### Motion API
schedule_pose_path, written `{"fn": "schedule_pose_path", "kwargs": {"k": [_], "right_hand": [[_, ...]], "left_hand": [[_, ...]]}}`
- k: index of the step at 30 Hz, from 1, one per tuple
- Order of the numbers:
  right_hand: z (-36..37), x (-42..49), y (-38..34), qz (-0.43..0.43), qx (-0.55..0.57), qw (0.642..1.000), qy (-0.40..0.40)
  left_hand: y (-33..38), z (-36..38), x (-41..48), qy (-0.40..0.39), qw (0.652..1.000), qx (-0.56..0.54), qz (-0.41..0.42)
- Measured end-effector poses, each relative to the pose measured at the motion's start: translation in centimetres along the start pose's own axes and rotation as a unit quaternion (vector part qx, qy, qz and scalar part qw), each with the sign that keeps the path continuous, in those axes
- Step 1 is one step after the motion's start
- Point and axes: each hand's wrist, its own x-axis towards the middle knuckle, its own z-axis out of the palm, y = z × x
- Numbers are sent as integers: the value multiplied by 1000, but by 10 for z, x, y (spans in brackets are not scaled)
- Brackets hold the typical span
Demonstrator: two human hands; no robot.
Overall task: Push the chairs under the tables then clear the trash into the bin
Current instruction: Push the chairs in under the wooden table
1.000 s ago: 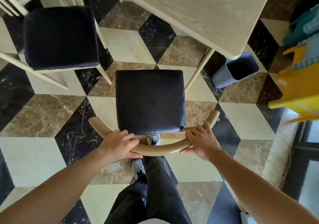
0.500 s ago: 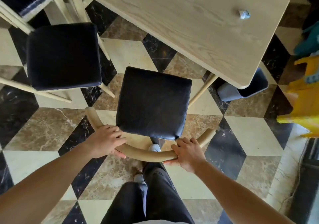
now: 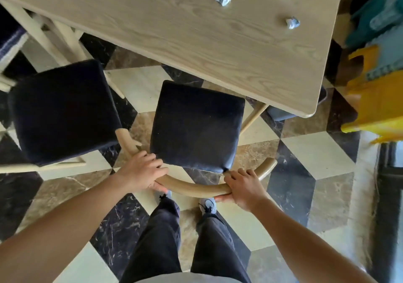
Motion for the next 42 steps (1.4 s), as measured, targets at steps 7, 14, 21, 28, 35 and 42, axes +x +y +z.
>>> {"fn": "schedule_pose_path", "kwargs": {"k": [7, 14, 21, 28, 35, 42], "right_hand": [[-4, 35, -18, 59, 4, 998, 36], [-22, 60, -8, 87, -5, 996, 25], [-29, 81, 21, 100, -19, 995, 12], [-43, 97, 60, 94, 5, 995, 23], [-59, 99, 99, 78, 19, 997, 8], [-45, 96, 102, 48, 17, 998, 24]], "left_hand": [[-64, -13, 17, 57, 996, 12, 64], [-99, -33, 47, -43, 997, 42, 54], [-125, -47, 82, -45, 996, 44, 66], [-138, -58, 120, -47, 996, 38, 59], [-134, -61, 146, -3, 997, 33, 75], [-123, -57, 147, 11, 996, 34, 87]]}}
